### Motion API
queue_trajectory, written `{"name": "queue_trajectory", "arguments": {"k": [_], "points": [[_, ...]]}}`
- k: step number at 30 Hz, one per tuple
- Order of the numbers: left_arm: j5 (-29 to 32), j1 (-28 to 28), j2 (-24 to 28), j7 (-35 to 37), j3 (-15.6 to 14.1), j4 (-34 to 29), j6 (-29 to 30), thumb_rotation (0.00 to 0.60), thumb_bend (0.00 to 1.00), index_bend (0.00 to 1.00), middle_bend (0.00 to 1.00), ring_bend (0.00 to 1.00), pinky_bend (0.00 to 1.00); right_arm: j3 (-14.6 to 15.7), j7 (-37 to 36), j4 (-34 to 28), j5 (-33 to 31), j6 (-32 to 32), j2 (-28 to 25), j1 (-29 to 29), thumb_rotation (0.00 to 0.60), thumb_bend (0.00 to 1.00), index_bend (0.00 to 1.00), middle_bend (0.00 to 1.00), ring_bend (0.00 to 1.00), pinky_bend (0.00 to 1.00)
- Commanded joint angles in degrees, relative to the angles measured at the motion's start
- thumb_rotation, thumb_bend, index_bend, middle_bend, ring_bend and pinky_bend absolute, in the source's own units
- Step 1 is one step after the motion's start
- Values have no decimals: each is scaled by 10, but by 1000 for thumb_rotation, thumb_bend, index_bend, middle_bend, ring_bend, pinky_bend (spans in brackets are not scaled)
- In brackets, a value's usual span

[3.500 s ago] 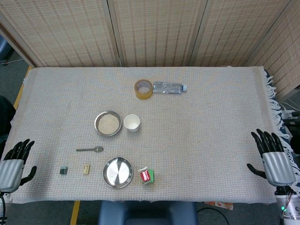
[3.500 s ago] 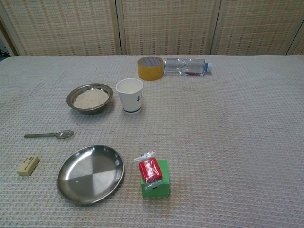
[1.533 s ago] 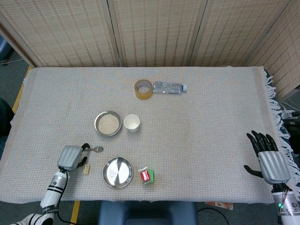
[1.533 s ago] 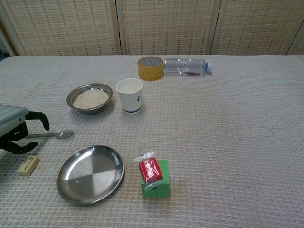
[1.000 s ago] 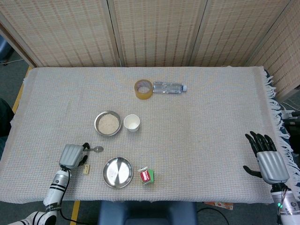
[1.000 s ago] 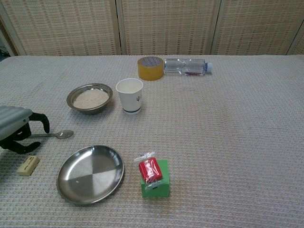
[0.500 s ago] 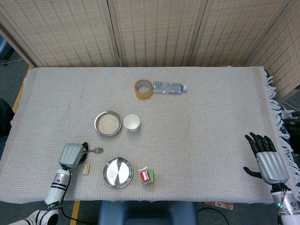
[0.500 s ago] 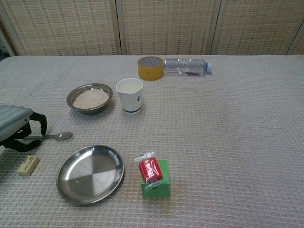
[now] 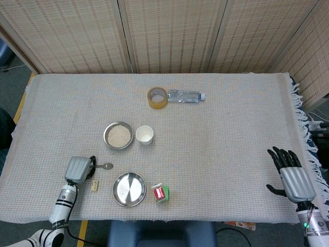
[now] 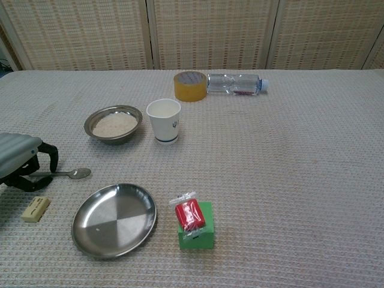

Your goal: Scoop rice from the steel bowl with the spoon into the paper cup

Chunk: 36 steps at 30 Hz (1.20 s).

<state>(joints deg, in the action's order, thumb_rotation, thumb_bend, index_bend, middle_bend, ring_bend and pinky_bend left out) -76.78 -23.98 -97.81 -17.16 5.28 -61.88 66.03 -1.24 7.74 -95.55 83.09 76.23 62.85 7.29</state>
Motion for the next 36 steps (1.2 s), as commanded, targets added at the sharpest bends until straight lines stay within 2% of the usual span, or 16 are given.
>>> {"name": "queue_trajectory", "arguments": {"k": [1, 12, 24, 29, 32, 36], "points": [[0, -1, 1, 2, 0, -1, -1, 600, 368, 532, 1000, 999, 983, 0, 2, 0, -2, -2, 1, 1, 600, 66, 0, 0, 0, 0], [10, -5, 8, -4, 2, -11, -15, 600, 368, 555, 1000, 999, 983, -1, 6, 0, -8, -4, 3, 2, 600, 66, 0, 0, 0, 0], [7, -6, 25, -7, 6, -26, -1, 600, 375, 707, 1000, 1000, 1000, 0, 6, 1, -9, -6, 4, 4, 599, 66, 0, 0, 0, 0], [12, -9, 41, -14, 14, -37, 1, 600, 378, 725, 1000, 1000, 1000, 0, 5, 0, -6, -4, 3, 3, 599, 66, 0, 0, 0, 0], [21, -13, 55, -25, 25, -55, 1, 600, 379, 727, 1000, 1000, 1000, -2, 0, 5, 8, 12, 8, 1, 600, 66, 0, 0, 0, 0], [32, -27, 70, -60, 43, -82, 4, 600, 383, 732, 1000, 1000, 1000, -8, -18, 31, 55, 72, 29, -8, 600, 66, 0, 0, 0, 0]]}}
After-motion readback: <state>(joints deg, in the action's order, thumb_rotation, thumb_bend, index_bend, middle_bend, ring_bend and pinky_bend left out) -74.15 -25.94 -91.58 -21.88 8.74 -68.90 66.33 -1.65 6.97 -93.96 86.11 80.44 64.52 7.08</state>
